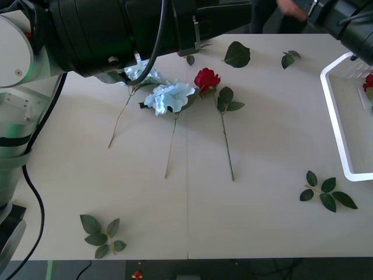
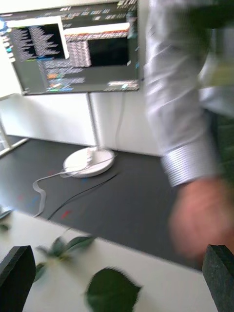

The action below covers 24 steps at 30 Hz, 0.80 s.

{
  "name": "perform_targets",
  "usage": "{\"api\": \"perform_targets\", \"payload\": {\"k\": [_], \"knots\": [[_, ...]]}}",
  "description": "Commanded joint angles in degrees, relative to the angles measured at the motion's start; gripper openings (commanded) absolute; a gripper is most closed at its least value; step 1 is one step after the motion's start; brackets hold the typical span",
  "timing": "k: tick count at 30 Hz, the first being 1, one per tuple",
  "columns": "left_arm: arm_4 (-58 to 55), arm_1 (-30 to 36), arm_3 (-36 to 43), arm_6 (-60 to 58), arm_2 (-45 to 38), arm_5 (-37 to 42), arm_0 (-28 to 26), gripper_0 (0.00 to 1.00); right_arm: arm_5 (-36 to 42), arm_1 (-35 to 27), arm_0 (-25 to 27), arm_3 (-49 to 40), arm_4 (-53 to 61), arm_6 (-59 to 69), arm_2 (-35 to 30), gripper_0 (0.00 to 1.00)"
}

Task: Place the red flowers into the right box and the blue flowers into the left box. If a person shows an open palm, hand one flower to the person first, then continue sorting.

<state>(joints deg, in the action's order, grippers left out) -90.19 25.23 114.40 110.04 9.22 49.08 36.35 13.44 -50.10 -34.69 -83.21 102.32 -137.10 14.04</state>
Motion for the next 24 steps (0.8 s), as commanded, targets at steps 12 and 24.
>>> {"api": "perform_targets", "payload": {"k": [12,24], "knots": [[-3.2,-0.5,0.7,-0.7,-0.2,0.7,1.2,1.0,32.3,-1.1,0.4,-0.2,-6.7,10.6,-5.8,1.0],[10.8,8.3,-0.9,-16.3,-14.7,21.4,1.3,1.0,46.4,11.7,-7.1,-0.2,-37.5,40.1,-2.0,1.0]]}}
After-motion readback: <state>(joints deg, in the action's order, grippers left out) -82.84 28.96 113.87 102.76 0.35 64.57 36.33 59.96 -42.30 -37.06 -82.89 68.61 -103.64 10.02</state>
